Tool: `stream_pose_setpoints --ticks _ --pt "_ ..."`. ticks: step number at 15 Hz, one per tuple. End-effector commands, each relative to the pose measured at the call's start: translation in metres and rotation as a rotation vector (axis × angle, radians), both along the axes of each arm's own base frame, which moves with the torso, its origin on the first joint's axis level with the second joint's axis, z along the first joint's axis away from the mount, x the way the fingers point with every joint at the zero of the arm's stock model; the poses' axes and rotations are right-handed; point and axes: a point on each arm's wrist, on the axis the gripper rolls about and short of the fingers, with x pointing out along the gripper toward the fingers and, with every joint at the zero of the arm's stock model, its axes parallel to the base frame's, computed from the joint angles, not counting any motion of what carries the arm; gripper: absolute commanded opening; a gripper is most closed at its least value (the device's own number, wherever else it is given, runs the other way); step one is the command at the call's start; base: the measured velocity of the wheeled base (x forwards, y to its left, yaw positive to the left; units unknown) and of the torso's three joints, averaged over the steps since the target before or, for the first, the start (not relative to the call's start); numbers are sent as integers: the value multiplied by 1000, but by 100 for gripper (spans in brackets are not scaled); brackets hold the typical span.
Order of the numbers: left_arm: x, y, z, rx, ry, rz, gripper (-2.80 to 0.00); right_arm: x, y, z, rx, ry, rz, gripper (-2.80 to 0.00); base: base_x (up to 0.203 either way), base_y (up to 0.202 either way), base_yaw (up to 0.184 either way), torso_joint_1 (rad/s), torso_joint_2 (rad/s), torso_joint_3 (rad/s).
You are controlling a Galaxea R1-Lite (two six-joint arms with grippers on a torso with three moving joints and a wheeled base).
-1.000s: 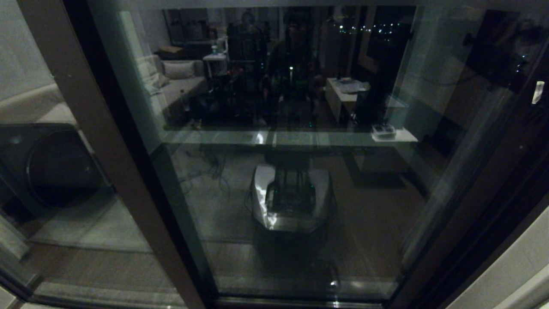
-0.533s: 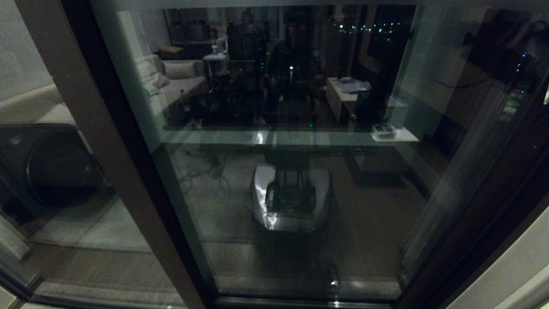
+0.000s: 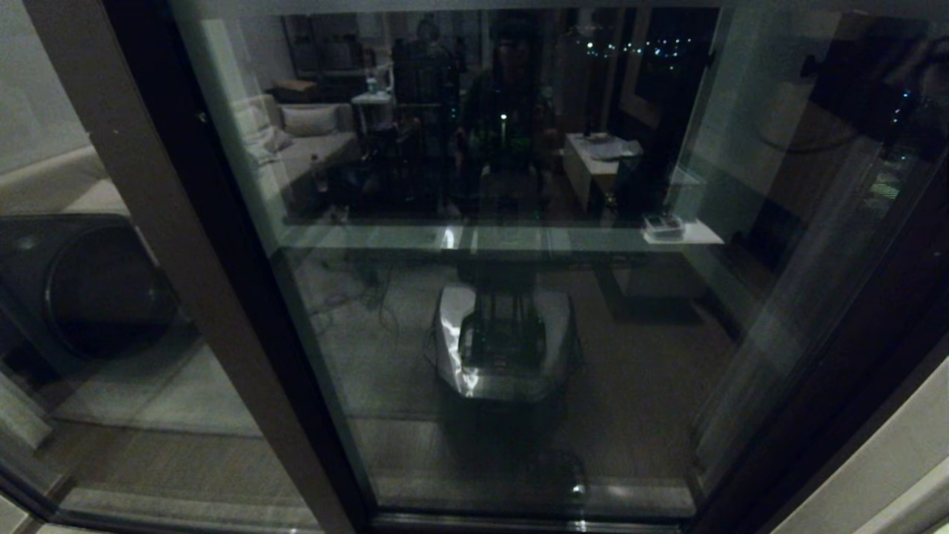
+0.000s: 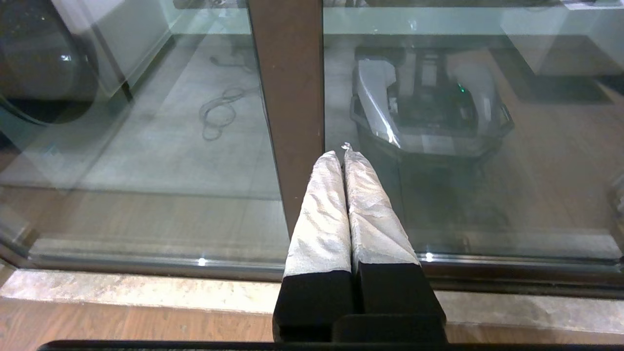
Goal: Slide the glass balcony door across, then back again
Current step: Close the slid door
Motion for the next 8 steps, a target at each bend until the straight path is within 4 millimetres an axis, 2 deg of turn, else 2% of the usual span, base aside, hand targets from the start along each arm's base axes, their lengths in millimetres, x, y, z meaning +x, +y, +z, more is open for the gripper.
stream_pose_setpoints --ticks 1,4,8 --pt "0 0 0 0 1 0 -280 -12 5 6 3 -5 15 -280 0 0 0 0 0 0" --pt "0 0 0 0 1 0 -280 -36 15 15 10 -20 54 -280 0 0 0 0 0 0" --pt "0 0 0 0 0 -1 -280 -79 27 30 15 -65 106 -280 0 0 0 0 0 0"
